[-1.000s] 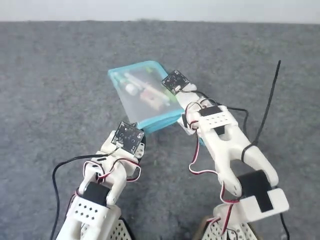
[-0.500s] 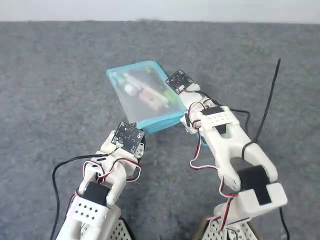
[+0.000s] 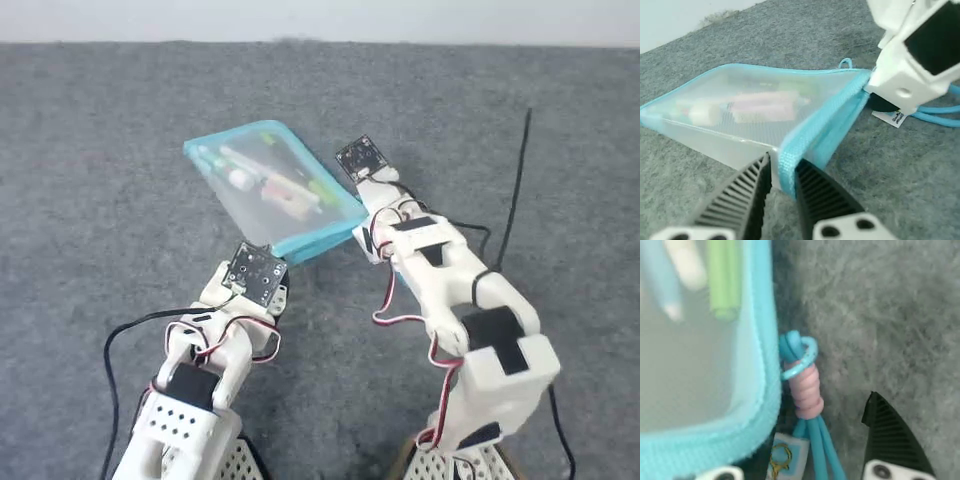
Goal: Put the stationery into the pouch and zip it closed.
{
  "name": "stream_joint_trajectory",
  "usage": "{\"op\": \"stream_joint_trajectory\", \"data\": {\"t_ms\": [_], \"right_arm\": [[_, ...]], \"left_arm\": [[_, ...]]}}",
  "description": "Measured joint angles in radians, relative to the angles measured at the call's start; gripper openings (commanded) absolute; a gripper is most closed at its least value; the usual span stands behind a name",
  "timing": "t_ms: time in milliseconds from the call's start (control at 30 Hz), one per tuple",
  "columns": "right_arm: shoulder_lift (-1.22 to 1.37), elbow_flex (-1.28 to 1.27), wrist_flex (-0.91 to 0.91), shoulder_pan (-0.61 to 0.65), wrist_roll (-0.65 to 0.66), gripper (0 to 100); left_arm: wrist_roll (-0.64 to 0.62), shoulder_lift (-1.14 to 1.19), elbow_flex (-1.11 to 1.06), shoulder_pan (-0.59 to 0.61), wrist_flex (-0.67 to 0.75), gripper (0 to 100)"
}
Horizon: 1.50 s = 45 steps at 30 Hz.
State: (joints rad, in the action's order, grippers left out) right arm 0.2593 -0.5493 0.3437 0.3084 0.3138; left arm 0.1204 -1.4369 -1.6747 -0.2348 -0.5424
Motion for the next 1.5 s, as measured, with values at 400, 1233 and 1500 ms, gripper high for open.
{"op": "stream_joint_trajectory", "data": {"t_ms": [400, 1233, 1500], "right_arm": [[0.0, 0.064, 0.11, -0.003, -0.002, 0.9], [-1.01, -0.411, 0.669, -0.032, -0.072, 0.6], [-1.224, -0.411, 0.799, -0.006, -0.003, 0.6]], "left_arm": [[0.0, 0.0, 0.0, 0.002, 0.0, 1], [0.008, 0.0, -0.002, 0.095, 0.0, 1], [-0.002, 0.0, -0.002, 0.094, 0.0, 1]]}}
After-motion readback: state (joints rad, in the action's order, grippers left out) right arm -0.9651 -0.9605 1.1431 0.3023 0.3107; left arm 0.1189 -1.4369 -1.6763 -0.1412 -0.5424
